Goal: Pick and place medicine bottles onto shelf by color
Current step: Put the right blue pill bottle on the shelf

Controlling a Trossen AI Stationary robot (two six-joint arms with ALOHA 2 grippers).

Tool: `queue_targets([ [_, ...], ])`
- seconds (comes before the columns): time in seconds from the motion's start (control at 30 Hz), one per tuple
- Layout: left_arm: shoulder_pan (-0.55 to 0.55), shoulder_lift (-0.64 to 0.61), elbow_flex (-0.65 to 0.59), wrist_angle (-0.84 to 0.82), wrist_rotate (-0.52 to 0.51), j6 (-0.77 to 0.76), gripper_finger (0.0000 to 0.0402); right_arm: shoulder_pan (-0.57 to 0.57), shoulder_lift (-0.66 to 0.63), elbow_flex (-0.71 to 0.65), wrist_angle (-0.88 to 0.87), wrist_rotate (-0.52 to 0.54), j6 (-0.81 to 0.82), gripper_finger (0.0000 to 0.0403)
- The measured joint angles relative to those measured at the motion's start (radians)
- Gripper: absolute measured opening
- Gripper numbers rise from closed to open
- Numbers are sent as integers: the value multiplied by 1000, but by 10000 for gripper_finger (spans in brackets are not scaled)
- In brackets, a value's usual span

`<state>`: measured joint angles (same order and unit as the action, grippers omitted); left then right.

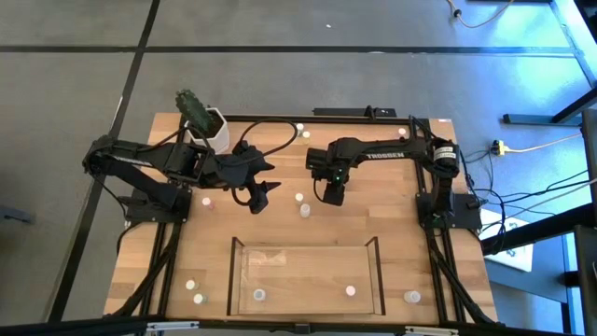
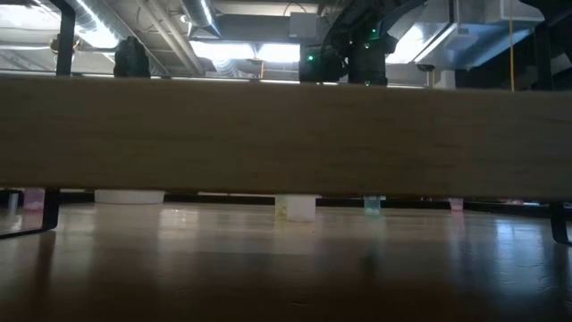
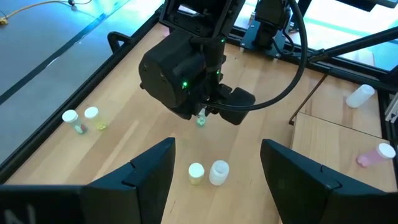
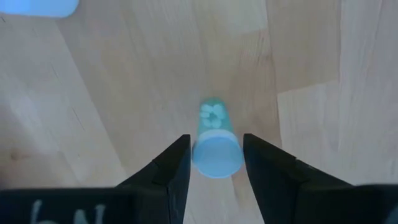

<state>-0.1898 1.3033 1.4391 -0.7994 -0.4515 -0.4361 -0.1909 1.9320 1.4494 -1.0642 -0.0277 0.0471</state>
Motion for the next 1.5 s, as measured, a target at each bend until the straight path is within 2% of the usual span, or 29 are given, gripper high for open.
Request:
queue_targets([
  [0.33,0,0,0,0,0,0,231,-2,-2,18,-39,0,-1,151],
  [0.8,0,0,0,0,0,0,231,-2,-21,218,-220,0,-4,151],
  [1.07,0,0,1,0,0,3,231,0,-192,216,-220,8,29,151],
  [1.23,0,0,1,0,0,60,231,6,-315,216,-207,12,78,151],
  [1.33,13,0,1,4,6,63,231,22,-381,216,-187,55,70,151],
  [1.5,59,23,2,50,105,132,231,45,-463,216,-166,90,46,151],
])
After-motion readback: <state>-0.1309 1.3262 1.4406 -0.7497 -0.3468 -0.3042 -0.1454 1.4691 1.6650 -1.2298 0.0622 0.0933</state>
